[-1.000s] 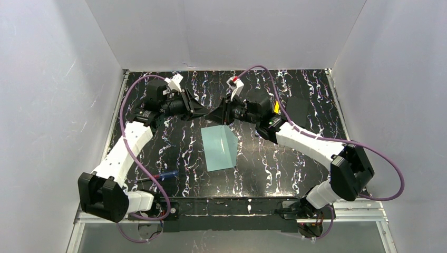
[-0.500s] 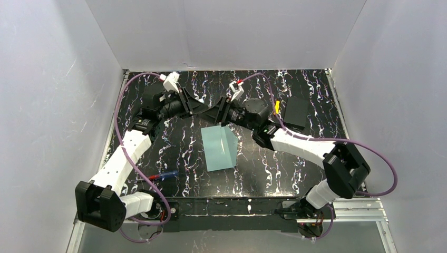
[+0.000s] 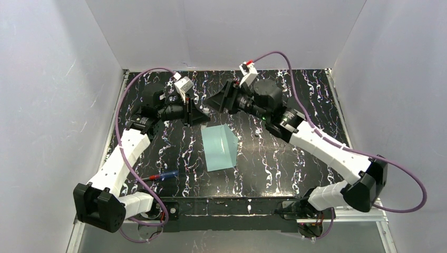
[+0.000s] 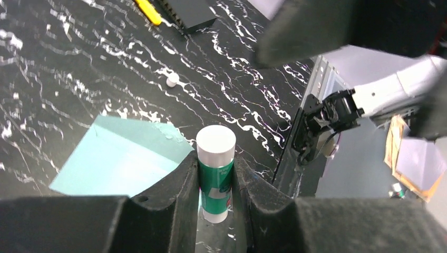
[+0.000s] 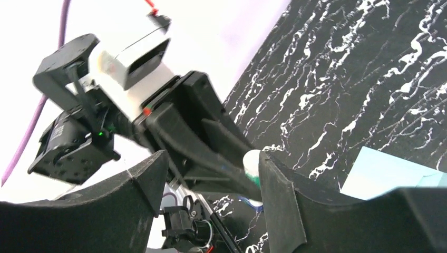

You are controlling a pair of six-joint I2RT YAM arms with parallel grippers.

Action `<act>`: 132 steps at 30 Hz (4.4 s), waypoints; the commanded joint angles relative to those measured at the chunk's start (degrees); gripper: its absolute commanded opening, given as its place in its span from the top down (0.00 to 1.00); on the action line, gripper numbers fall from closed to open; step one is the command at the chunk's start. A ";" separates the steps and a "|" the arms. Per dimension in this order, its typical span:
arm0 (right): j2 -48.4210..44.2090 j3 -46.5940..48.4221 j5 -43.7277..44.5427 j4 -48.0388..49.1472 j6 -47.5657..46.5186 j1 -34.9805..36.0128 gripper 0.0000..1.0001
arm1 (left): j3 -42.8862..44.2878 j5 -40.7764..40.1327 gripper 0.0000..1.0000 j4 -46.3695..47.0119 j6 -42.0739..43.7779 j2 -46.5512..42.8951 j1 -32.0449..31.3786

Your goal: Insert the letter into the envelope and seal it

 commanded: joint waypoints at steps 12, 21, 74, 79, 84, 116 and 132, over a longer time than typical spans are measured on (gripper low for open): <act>15.52 22.30 -3.99 -23.81 -6.09 -0.19 0.57 | 8.56 7.32 1.00 -4.63 20.81 4.69 0.08; 10.77 14.17 -10.11 -12.70 -6.47 -0.52 0.45 | 6.81 4.78 1.00 1.32 10.53 4.51 0.52; 5.36 2.77 -34.30 -6.53 -15.95 -10.01 0.25 | 5.26 23.26 1.00 -8.00 19.51 7.58 -0.18; 7.55 4.47 -37.26 -8.78 -17.11 -9.78 0.27 | 6.38 25.56 1.00 -9.17 20.92 8.51 -0.18; 8.45 3.87 -39.35 -7.25 -16.77 -9.74 0.43 | 6.57 27.24 1.00 -6.66 20.29 9.09 -0.18; 24.41 21.91 -4.33 -24.79 25.44 -9.66 0.72 | -1.00 -4.11 1.00 -3.72 48.78 8.85 -1.05; 5.17 -4.02 -26.50 3.62 -2.60 -13.44 0.23 | 6.59 16.42 1.00 -5.38 13.91 14.98 -0.98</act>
